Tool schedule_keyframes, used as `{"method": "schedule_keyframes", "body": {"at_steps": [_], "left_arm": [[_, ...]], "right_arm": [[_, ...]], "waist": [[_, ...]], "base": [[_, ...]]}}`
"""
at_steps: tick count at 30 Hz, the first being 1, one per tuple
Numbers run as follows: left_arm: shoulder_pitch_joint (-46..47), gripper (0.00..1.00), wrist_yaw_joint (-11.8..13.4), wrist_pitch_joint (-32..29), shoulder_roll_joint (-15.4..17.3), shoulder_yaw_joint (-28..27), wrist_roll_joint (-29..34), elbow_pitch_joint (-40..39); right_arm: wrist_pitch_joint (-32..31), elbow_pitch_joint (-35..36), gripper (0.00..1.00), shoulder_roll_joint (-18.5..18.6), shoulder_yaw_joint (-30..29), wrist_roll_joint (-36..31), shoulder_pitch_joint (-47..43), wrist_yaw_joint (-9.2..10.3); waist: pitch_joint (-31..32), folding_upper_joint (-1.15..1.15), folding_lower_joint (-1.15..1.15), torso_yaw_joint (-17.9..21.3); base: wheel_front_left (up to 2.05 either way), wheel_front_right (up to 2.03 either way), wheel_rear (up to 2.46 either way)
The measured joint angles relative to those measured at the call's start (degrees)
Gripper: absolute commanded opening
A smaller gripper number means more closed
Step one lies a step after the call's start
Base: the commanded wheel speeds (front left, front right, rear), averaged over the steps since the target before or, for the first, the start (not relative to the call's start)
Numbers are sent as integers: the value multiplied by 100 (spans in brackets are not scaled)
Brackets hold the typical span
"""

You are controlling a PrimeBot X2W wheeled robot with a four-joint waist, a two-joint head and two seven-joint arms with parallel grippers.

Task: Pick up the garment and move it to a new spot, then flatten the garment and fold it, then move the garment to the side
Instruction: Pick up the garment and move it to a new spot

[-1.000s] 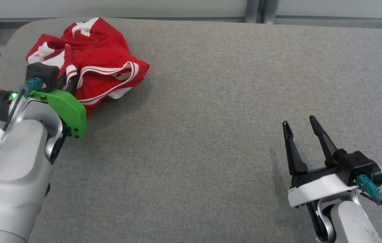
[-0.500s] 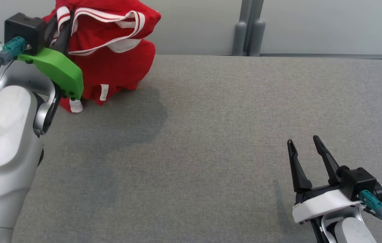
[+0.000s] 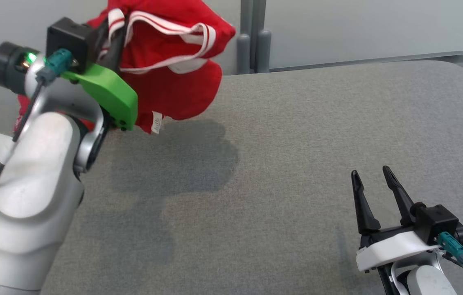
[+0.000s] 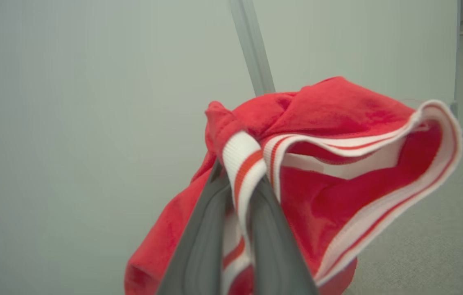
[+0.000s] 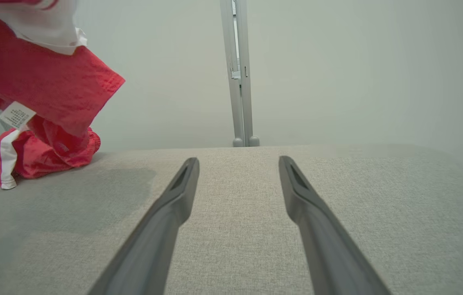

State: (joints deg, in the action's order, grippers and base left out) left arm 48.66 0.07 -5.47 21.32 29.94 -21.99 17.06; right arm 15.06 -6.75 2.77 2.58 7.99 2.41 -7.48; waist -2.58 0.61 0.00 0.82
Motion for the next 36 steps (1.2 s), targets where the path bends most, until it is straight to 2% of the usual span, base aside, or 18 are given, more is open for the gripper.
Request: {"method": "schedule_keyframes", "body": {"at_steps": [5,8,9,13,17,20,25,31,32,33,34,35,36], "left_arm": [[-553,0,26,70,-376,222,-200,254],[-838,0,46,220,-694,379,-283,547],[-981,0,64,361,-920,432,-358,806],[-1173,0,119,682,-1352,391,-615,1341],[-1184,0,89,965,-1644,361,-809,1840],[-1055,0,85,1313,-1764,138,-1139,2095],[-531,0,244,1658,-1823,14,-1236,2602],[-201,0,244,1723,-1846,225,-1351,3249],[-198,18,223,1723,-1847,315,-1412,3310],[-198,43,203,1722,-1847,431,-1462,3349],[-199,89,182,1720,-1848,548,-1541,3354],[-207,100,160,1723,-1855,659,-1668,3340],[-207,100,160,1723,-1855,659,-1668,3340]], "right_arm": [[0,3,100,-1,24,9,-1,0],[0,12,100,0,38,9,9,0],[0,20,100,-1,58,9,35,0],[-1,60,100,-1,67,43,153,0],[0,64,100,5,68,43,175,0],[0,67,100,3,125,85,237,0],[0,54,100,5,185,159,264,0],[0,33,100,4,291,245,305,0],[0,33,100,5,301,248,309,0],[0,34,100,5,304,252,310,0],[0,34,100,4,304,254,310,0],[0,34,100,4,299,261,310,0],[0,34,100,4,299,261,310,0]], "waist": [[-64,0,0,301],[-139,0,0,464],[-198,0,0,572],[-317,0,0,810],[-438,0,0,1073],[-530,0,0,1283],[-682,0,0,1648],[-868,0,0,2028],[-897,0,0,2077],[-929,0,0,2121],[-962,0,0,2152],[-998,0,0,2176],[-998,0,0,2176]], "base": [[0,0,0],[0,0,0],[0,0,0],[0,0,0],[0,0,0],[0,0,0],[0,0,0],[0,0,0],[0,0,0],[0,0,0],[0,0,0],[0,0,0],[0,0,0]]}}
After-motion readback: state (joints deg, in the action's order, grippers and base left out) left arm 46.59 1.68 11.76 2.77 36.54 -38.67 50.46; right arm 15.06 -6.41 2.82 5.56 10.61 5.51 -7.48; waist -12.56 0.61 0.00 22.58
